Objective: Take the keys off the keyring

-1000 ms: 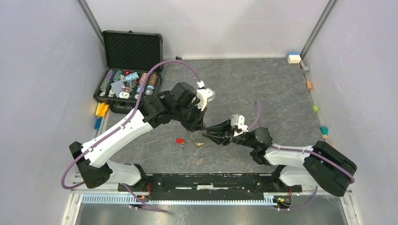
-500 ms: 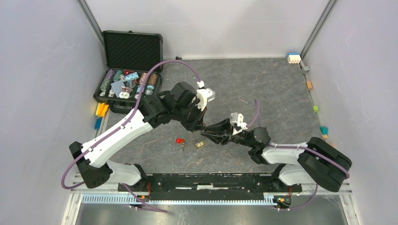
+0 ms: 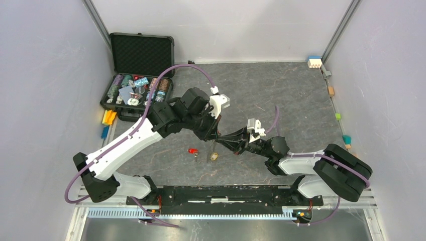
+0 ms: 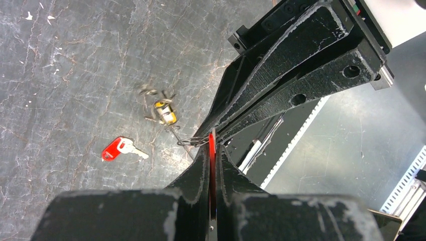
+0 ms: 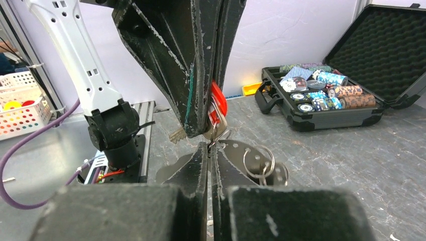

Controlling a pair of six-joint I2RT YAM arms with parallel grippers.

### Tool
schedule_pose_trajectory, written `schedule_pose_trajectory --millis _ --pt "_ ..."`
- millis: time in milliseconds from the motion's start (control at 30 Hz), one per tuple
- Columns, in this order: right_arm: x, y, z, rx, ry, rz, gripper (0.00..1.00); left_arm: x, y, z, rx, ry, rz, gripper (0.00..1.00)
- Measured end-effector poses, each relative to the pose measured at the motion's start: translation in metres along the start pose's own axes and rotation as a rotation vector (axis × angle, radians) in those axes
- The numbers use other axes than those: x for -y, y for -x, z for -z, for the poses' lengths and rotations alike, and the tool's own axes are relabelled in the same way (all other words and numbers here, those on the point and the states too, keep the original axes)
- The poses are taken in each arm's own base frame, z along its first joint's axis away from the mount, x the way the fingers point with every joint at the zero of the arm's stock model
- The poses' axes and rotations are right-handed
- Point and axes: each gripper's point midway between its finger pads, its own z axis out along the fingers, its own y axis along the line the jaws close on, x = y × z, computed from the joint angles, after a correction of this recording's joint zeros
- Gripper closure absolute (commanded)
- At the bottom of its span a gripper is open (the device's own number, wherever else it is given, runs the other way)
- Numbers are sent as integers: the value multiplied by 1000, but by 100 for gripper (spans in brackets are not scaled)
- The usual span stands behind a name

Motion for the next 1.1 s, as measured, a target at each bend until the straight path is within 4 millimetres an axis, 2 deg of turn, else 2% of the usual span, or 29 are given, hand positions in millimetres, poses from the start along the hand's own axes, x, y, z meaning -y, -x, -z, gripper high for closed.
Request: schedule_pose_trajectory --millis 600,800,933,1100 --pt "-9 1 11 1 38 77 100 -1 -2 2 4 8 0 98" --pt "-16 2 19 2 64 121 100 -1 -4 3 -3 8 0 98" --pt "-26 -5 27 -18 103 135 100 -4 2 2 22 22 -3 98" --pt "-32 5 30 9 128 172 100 -3 2 2 25 21 -4 98"
